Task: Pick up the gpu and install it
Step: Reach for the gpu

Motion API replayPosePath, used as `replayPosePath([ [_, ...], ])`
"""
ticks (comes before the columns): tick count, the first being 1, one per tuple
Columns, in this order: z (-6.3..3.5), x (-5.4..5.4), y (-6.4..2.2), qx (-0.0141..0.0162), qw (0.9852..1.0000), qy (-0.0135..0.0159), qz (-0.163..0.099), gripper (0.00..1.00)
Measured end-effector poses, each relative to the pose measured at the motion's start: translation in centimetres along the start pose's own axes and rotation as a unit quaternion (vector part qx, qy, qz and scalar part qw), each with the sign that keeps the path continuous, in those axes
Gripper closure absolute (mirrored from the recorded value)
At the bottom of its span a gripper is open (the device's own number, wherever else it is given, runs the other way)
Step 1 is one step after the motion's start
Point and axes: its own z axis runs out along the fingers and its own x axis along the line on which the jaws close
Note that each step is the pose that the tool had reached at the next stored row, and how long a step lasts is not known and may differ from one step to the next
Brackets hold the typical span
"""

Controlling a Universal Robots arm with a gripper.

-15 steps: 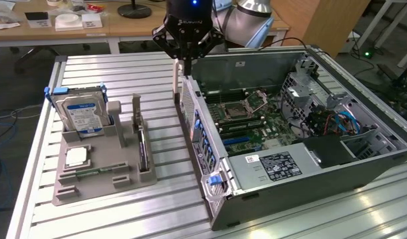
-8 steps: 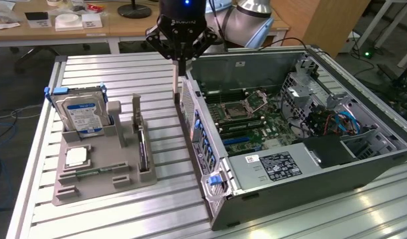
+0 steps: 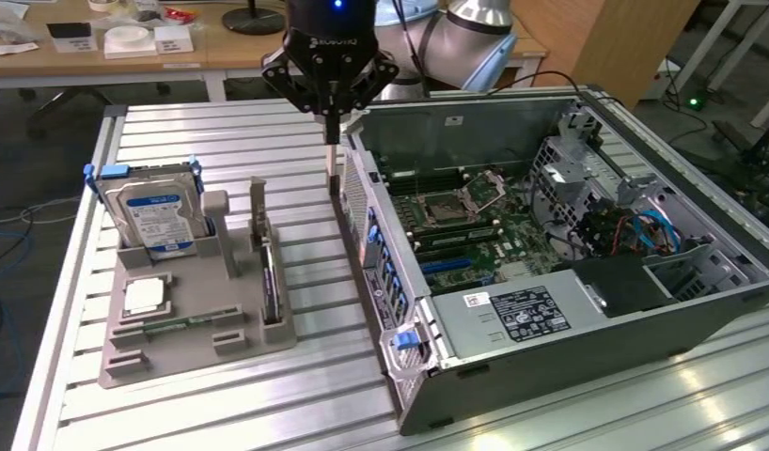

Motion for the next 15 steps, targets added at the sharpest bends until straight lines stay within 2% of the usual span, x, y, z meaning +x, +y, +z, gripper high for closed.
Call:
replayPosePath([
  [15, -0.06, 2.0, -0.17, 0.0, 1.0, 0.0, 0.0, 0.89],
])
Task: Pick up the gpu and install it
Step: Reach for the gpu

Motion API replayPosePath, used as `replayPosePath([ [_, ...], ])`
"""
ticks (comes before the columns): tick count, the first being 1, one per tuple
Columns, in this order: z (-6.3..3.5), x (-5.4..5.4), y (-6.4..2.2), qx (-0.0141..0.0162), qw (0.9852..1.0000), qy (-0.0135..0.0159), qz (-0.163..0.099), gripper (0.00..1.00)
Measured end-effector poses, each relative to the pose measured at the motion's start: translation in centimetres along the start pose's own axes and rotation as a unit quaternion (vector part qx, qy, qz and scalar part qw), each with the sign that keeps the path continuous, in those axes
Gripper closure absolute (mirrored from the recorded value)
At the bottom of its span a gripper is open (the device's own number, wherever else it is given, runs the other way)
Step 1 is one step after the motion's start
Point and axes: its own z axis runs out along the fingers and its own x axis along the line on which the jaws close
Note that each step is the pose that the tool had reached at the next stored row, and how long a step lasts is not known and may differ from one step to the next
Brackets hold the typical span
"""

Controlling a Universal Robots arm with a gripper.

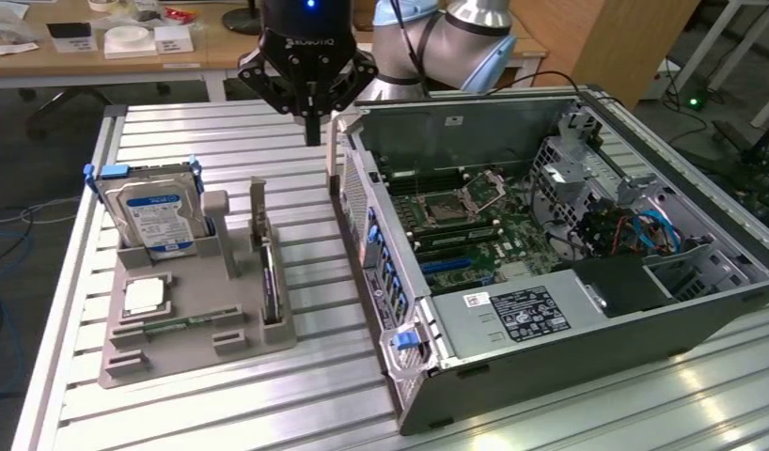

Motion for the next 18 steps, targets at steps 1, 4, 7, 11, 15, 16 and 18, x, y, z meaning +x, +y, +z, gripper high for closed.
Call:
replayPosePath([
  [1, 0.0, 0.1, -0.01, 0.0, 1.0, 0.0, 0.0, 0.89],
  [4, -0.01, 0.5, -0.04, 0.0, 1.0, 0.0, 0.0, 0.89],
  [7, -0.02, 0.9, -0.07, 0.0, 1.0, 0.0, 0.0, 0.89],
  [11, -0.03, 1.5, -0.12, 0.0, 1.0, -0.0001, 0.0, 0.89],
  [15, -0.05, 2.1, -0.17, 0.0, 1.0, 0.0, 0.0, 0.89],
  [16, -0.06, 2.3, -0.18, 0.0, 1.0, 0.0, 0.0, 0.89],
  [18, -0.07, 2.6, -0.21, 0.0, 1.0, 0.0, 0.0, 0.89],
])
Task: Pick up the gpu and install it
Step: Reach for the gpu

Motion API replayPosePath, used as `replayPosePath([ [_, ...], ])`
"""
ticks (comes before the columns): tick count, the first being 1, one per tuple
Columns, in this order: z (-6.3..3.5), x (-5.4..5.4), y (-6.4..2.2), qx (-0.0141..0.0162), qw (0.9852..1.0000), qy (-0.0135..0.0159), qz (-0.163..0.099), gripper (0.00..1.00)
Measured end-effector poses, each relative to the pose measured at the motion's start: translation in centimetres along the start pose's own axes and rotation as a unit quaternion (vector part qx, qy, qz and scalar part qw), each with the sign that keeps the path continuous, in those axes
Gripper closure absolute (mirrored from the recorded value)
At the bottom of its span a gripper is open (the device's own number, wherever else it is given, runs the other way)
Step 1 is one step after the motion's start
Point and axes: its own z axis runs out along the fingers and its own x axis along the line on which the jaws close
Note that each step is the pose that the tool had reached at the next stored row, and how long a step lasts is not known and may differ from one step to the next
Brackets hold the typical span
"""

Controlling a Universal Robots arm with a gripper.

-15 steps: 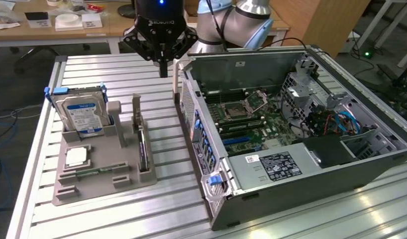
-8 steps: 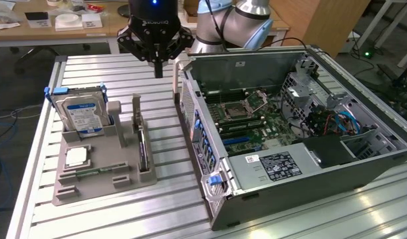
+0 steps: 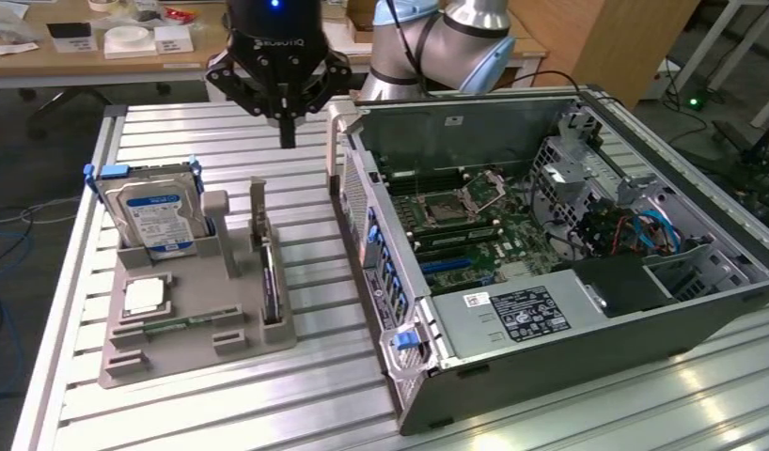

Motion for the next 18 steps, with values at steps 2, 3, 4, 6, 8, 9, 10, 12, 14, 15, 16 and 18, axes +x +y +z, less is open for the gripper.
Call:
replayPosePath([
  [2, -0.01, 0.3, -0.03, 0.0, 1.0, 0.0, 0.0, 0.89],
  [3, -0.01, 0.5, -0.04, 0.0, 1.0, 0.0, 0.0, 0.89],
  [4, -0.02, 0.7, -0.05, 0.0, 1.0, 0.0, 0.0, 0.89],
  [6, -0.02, 1.0, -0.09, 0.0, 1.0, 0.0, 0.0, 0.89],
  [8, -0.03, 1.4, -0.13, 0.0, 1.0, 0.0, 0.0, 0.89],
  [9, -0.04, 1.5, -0.15, 0.0, 1.0, 0.0, 0.0, 0.89],
  [10, -0.04, 1.7, -0.18, 0.0, 1.0, 0.0, 0.0, 0.89],
  [12, -0.06, 2.1, -0.24, 0.0, 1.0, 0.0, 0.0, 0.89],
  [14, -0.07, 2.4, -0.29, 0.0, 1.0, 0.0, 0.0, 0.89],
  [15, -0.07, 2.6, -0.32, 0.0, 1.0, 0.0, 0.0, 0.89],
  [16, -0.08, 2.8, -0.35, 0.0, 1.0, 0.0, 0.0, 0.89],
  [18, -0.09, 3.2, -0.42, 0.0, 1.0, 0.0, 0.0, 0.89],
])
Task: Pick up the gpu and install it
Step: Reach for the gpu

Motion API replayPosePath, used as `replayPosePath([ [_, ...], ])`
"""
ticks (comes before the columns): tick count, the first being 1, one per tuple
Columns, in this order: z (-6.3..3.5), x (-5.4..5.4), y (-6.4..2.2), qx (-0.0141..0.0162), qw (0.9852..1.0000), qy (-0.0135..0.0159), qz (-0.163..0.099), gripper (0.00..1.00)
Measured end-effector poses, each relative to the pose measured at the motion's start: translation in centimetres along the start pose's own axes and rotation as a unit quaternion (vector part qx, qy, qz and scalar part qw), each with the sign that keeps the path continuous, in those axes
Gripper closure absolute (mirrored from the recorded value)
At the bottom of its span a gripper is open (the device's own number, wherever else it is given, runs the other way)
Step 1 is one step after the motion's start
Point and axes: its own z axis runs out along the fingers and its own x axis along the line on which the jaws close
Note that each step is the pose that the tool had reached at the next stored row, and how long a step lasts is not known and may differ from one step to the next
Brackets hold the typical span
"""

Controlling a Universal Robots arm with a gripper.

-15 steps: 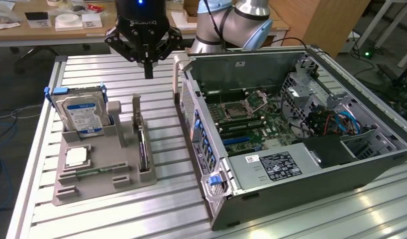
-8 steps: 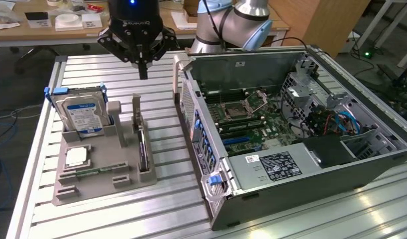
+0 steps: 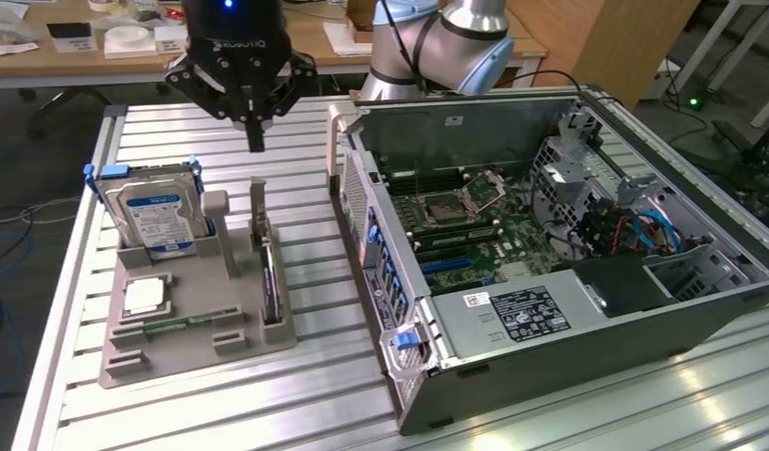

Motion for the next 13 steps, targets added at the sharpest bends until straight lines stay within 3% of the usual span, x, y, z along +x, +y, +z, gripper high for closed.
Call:
replayPosePath([
  [13, -0.06, 2.0, -0.29, 0.0, 1.0, 0.0, 0.0, 0.89],
])
